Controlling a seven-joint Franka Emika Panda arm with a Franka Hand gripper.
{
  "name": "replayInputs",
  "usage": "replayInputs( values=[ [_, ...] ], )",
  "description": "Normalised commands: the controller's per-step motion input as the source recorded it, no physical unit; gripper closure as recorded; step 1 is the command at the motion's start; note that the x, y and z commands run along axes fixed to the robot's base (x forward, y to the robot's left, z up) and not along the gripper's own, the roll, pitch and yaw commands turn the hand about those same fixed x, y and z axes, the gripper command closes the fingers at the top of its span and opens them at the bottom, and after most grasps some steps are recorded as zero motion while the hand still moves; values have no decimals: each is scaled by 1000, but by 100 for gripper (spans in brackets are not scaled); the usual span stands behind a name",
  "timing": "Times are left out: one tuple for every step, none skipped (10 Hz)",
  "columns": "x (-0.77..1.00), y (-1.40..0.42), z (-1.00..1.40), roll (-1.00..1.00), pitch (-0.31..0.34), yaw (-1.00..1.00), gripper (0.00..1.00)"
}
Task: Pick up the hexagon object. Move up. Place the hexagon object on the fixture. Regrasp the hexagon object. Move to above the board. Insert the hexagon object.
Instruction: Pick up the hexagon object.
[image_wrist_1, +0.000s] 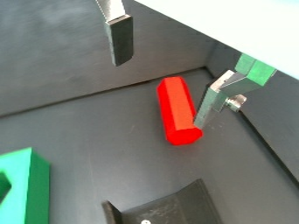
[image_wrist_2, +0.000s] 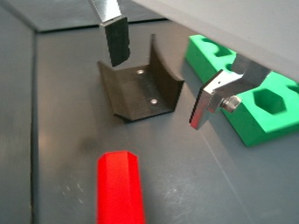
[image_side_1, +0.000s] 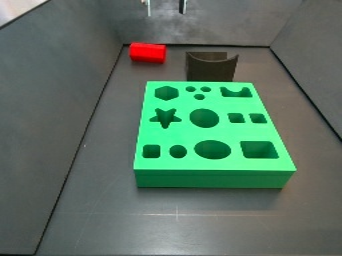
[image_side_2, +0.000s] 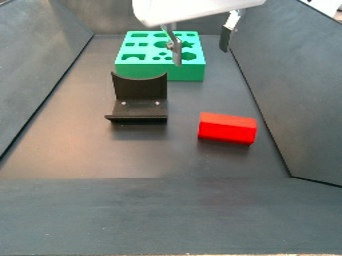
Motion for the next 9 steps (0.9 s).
replayInputs(
  values=[
    [0, 0, -194, -164, 19, 966, 0],
    [0, 0, -209, -177, 30, 946, 0],
    [0, 0, -220, -180, 27, 940, 0],
    [0, 0, -226, -173, 0, 951, 0],
    [-49, 0, -226, -159, -14, 974, 0],
    [-91, 0, -291, -147, -33, 989, 0],
    [-129, 26, -329, -137, -13, 1000, 0],
    [-140, 29, -351, -114, 0, 1000, 0],
    [-123, 23, -363, -107, 0, 1000, 0]
  ],
)
